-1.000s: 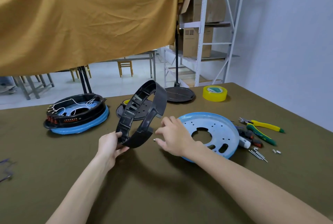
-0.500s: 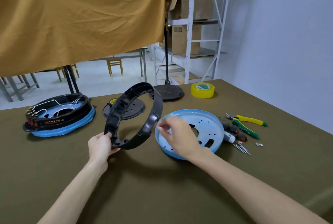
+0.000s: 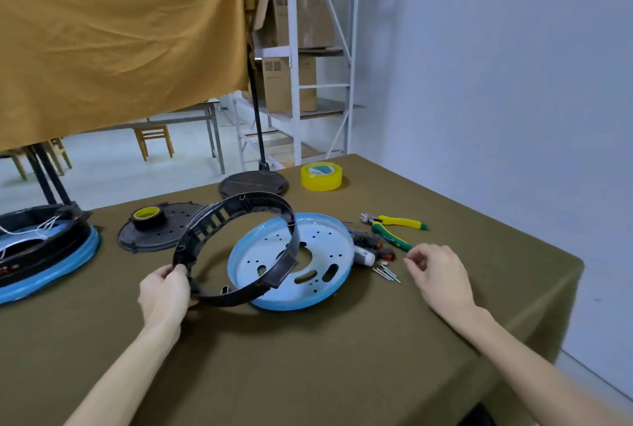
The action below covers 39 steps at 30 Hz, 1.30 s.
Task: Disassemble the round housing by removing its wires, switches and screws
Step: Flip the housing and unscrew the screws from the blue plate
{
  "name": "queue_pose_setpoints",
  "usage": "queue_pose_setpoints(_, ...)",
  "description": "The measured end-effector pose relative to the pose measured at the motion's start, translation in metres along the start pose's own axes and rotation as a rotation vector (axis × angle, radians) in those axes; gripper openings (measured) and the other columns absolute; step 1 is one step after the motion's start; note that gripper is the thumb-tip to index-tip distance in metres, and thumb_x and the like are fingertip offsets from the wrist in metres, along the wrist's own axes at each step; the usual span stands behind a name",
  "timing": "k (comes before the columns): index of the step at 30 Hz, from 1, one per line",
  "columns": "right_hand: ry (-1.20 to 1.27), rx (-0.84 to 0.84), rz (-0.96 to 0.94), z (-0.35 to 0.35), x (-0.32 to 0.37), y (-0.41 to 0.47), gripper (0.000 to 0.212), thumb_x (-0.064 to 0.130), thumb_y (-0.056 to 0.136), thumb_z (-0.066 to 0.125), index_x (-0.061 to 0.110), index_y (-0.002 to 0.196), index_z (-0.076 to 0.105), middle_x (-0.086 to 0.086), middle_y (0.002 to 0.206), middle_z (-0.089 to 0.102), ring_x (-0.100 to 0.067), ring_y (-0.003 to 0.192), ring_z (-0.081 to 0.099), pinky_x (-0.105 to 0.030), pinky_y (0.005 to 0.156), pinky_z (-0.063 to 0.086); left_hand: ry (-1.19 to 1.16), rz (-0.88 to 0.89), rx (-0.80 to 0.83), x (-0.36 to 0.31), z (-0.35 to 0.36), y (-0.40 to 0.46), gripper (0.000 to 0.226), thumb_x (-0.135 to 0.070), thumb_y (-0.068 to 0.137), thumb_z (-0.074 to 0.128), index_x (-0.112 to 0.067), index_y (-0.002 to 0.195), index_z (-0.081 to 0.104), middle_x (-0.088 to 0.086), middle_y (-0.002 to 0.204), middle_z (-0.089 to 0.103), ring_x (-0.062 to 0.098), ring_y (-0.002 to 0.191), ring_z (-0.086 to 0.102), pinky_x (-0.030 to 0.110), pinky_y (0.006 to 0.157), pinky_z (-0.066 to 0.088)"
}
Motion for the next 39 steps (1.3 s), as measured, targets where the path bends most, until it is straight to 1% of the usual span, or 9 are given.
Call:
queue_pose_setpoints(8,0.192,-0.063,-0.221,0.006,0.049,-0.004,0.006,0.024,0.091,0.074,0.019,0.089,0.075,0.002,0.085,0.062,-0.024,0.086,0.055,-0.043,0.082,0.047,-0.029,-0.001,0.011,0.005,-0.001,0.0,0.039,-0.019,0.105,0.054,-0.013,0.143,0.055,0.005,0.102,0.064,0.02,0.075,0.065,0.038,0.07,0.055)
queue_pose_setpoints(11,0.132,0.111,-0.422,0.016,0.081,-0.01,0.036,0.056,0.09,0.065,0.028,0.111,0.072,0.004,0.114,0.059,-0.016,0.11,0.05,-0.031,0.1,0.037,-0.075,-0.034,0.023,0.005,-0.003,0.001,0.037,-0.017,0.104,0.054,-0.013,0.141,0.056,-0.001,0.092,0.064,0.022,0.073,0.067,0.034,0.063,0.054)
queue_pose_setpoints(14,-0.038,0.135,-0.667,0.02,0.103,-0.018,0.056,0.071,0.086,0.057,0.03,0.124,0.063,-0.003,0.139,0.051,-0.023,0.135,0.042,-0.039,0.114,0.033,-0.141,-0.081,0.022,0.005,-0.006,0.004,0.038,-0.015,0.104,0.055,-0.012,0.142,0.053,0.001,0.091,0.064,0.024,0.074,0.068,0.036,0.062,0.054)
queue_pose_setpoints(19,-0.167,0.319,-0.888,0.047,0.13,-0.02,0.044,0.051,0.094,0.059,0.029,0.132,0.062,-0.003,0.153,0.047,-0.025,0.151,0.029,-0.046,0.125,0.02,-0.24,-0.129,0.027,0.002,-0.016,0.009,0.043,-0.012,0.104,0.055,-0.01,0.146,0.049,0.007,0.098,0.065,0.023,0.083,0.067,0.037,0.063,0.055)
queue_pose_setpoints(23,0.005,0.41,-0.948,0.063,0.156,-0.019,0.02,0.035,0.101,0.06,0.021,0.11,0.071,0.003,0.117,0.068,-0.018,0.126,0.053,-0.038,0.11,0.035,-0.293,-0.179,0.009,0.003,-0.033,0.013,0.039,-0.011,0.104,0.054,-0.009,0.143,0.054,0.014,0.115,0.065,0.026,0.092,0.066,0.037,0.063,0.056)
queue_pose_setpoints(26,0.29,0.406,-0.776,0.06,0.172,-0.012,0.009,0.032,0.1,0.063,0.025,0.096,0.067,0.01,0.091,0.066,-0.009,0.09,0.058,-0.034,0.09,0.046,-0.35,-0.217,-0.013,0.001,-0.046,0.016,0.035,-0.008,0.105,0.05,-0.014,0.138,0.058,0.013,0.12,0.062,0.03,0.101,0.065,0.036,0.064,0.054)
queue_pose_setpoints(29,0.718,0.434,-0.452,0.054,0.19,0.007,0.006,0.026,0.1,0.066,0.026,0.095,0.07,0.014,0.083,0.065,-0.001,0.074,0.054,-0.022,0.07,0.044,-0.421,-0.252,-0.012,0.0,-0.054,0.017,0.032,-0.007,0.106,0.047,-0.017,0.133,0.059,0.012,0.118,0.059,0.029,0.106,0.063,0.036,0.068,0.054)
queue_pose_setpoints(34,1.441,0.481,0.131,0.046,0.2,0.049,0.017,0.022,0.101,0.064,0.006,0.107,0.067,-0.01,0.11,0.077,-0.027,0.103,0.074,-0.037,0.088,0.061,-0.48,-0.26,-0.009,-0.002,-0.062,0.019,0.026,-0.008,0.105,0.049,-0.015,0.128,0.059,0.013,0.122,0.06,0.028,0.105,0.063,0.036,0.069,0.053)
queue_pose_setpoints(39,1.714,0.736,0.517,0.077,0.19,0.031,0.029,0.022,0.104,0.057,0.006,0.128,0.063,-0.015,0.12,0.074,-0.028,0.104,0.075,-0.036,0.074,0.063,-0.461,-0.205,-0.051,-0.009,-0.068,0.023,0.029,-0.009,0.104,0.052,-0.01,0.133,0.058,0.009,0.095,0.067,0.024,0.083,0.067,0.036,0.065,0.051)
Point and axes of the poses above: each hand's wrist, its own y-axis towards the middle knuckle, its own z-axis out of the palm, x = y × z, the point moved 5 cm from there along y, towards the middle knuckle
